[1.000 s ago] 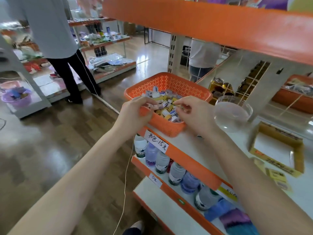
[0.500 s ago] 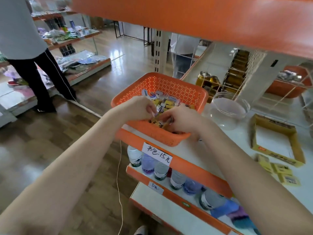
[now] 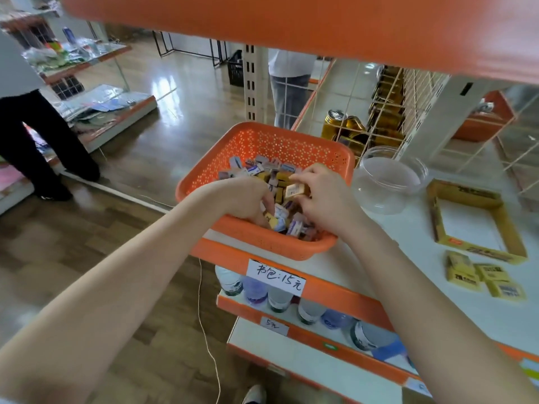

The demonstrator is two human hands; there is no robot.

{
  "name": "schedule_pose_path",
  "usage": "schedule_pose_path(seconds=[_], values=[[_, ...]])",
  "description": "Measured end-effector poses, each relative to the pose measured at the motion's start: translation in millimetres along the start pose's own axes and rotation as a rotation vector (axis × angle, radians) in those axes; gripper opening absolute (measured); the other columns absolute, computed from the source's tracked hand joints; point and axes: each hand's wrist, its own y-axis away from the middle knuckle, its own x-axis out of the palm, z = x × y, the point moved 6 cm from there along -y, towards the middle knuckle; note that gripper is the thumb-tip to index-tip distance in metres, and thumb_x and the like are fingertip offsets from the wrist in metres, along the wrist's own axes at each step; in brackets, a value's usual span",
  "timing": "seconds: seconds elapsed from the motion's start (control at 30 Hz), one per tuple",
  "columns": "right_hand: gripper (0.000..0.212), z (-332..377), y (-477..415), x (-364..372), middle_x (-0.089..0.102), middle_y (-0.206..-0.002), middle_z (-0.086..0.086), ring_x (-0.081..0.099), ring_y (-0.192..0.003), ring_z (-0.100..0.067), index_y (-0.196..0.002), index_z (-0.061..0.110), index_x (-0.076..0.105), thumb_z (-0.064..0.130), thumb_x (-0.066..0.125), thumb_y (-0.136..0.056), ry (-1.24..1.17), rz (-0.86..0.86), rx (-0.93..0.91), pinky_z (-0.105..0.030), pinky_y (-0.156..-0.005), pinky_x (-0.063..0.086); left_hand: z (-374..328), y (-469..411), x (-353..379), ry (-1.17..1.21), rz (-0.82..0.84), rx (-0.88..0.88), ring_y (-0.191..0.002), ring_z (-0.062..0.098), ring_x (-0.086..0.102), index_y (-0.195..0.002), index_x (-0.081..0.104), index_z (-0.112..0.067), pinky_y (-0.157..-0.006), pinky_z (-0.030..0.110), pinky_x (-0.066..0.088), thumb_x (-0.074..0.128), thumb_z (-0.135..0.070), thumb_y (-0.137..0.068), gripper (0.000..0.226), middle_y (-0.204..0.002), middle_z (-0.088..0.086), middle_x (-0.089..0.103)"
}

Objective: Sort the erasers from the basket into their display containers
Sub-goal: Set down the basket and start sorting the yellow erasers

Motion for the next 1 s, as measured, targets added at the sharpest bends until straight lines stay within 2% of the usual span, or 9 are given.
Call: schedule_pose_path(seconds=[0.17,0.3,0.43,0.57,0.67,0.8,0.87,0.93,1.0], values=[[0.049,-3.7,2.2,-5.7,0.046,-0.116,-0.002,0.047,-0.097,-0.01,-0.136,0.015,0.049,0.011,0.059,-0.088,-0.07,-0.111,0.028,-0.014,-0.074,0.033,2.2,5.7,-8.6,0.121,-0.076,0.147,-0.068,0.012,0.052,-0.09,0.065,-0.026,-0.062,0.023,0.039,0.077,-0.041,-0.073,0.026,-0.077,-0.006,0.057],[0.042,-8.5,8.9,-18.3,0.04,-0.108,0.005,0.035,-0.094,0.001,-0.129,0.013,0.057,0.012,0.061,-0.087,-0.219,-0.272,0.04,0.0,-0.08,0.029,-5.9,12.5,-19.6,0.25,-0.202,0.164,-0.056,-0.005,0.054,-0.085,0.067,-0.024,-0.052,0.008,0.038,0.076,-0.039,-0.076,0.02,-0.078,-0.012,0.063],[0.036,-23.2,24.0,-34.2,0.044,-0.106,0.001,0.042,-0.099,-0.004,-0.118,0.008,0.065,0.007,0.065,-0.082,-0.265,-0.368,0.037,0.004,-0.081,0.028,-29.8,13.2,-28.4,0.339,-0.328,0.168,-0.059,-0.001,0.063,-0.082,0.063,-0.028,-0.057,0.012,0.048,0.074,-0.04,-0.077,0.018,-0.079,-0.01,0.068],[0.038,-54.4,50.6,-57.4,0.054,-0.116,-0.006,0.046,-0.105,-0.006,-0.121,0.009,0.063,0.008,0.066,-0.084,-0.224,-0.398,0.077,0.004,-0.085,0.028,-63.2,6.5,-40.1,0.418,-0.453,0.205,-0.072,0.008,0.066,-0.092,0.064,-0.023,-0.068,0.022,0.055,0.072,-0.036,-0.08,0.02,-0.085,-0.005,0.068],[0.037,-83.6,77.3,-77.4,0.058,-0.119,-0.007,0.054,-0.106,-0.013,-0.12,0.008,0.064,0.007,0.067,-0.082,-0.177,-0.442,0.12,-0.013,-0.093,0.04,-98.2,-2.5,-42.9,0.464,-0.468,0.256,-0.075,0.012,0.068,-0.093,0.062,-0.023,-0.072,0.033,0.059,0.068,-0.027,-0.082,0.013,-0.089,0.0,0.069],[0.037,-123.9,117.5,-104.2,0.06,-0.11,-0.013,0.056,-0.091,-0.015,-0.113,0.003,0.067,-0.003,0.066,-0.077,-0.089,-0.517,0.194,-0.001,-0.082,0.033,-157.3,-7.8,-36.1,0.516,-0.436,0.355,-0.063,0.004,0.067,-0.095,0.065,-0.019,-0.056,0.016,0.054,0.063,-0.016,-0.083,0.012,-0.088,-0.004,0.065],[0.037,-145.9,136.1,-114.1,0.057,-0.108,-0.01,0.056,-0.09,-0.014,-0.112,0.006,0.068,-0.002,0.065,-0.076,-0.075,-0.513,0.255,-0.004,-0.083,0.036,-186.7,-10.0,-29.4,0.506,-0.413,0.405,-0.057,-0.003,0.063,-0.093,0.065,-0.014,-0.051,0.01,0.049,0.063,-0.01,-0.083,0.011,-0.085,-0.009,0.06],[0.035,-167.5,154.1,-119.6,0.054,-0.11,-0.005,0.057,-0.092,-0.017,-0.113,0.01,0.066,0.003,0.065,-0.079,-0.091,-0.469,0.342,-0.018,-0.087,0.045,-213.7,-14.8,-17.6,0.521,-0.353,0.445,-0.058,-0.003,0.064,-0.09,0.063,-0.013,-0.053,0.011,0.05,0.063,-0.007,-0.082,0.01,-0.085,-0.007,0.061],[0.032,-184.3,171.6,-121.2,0.053,-0.106,0.0,0.054,-0.09,-0.013,-0.111,0.011,0.065,0.003,0.065,-0.079,-0.1,-0.424,0.401,-0.019,-0.086,0.045,-234.4,-23.9,-1.0,0.541,-0.279,0.445,-0.07,0.009,0.069,-0.091,0.063,-0.015,-0.064,0.021,0.058,0.065,-0.009,-0.082,0.01,-0.09,0.0,0.067]])
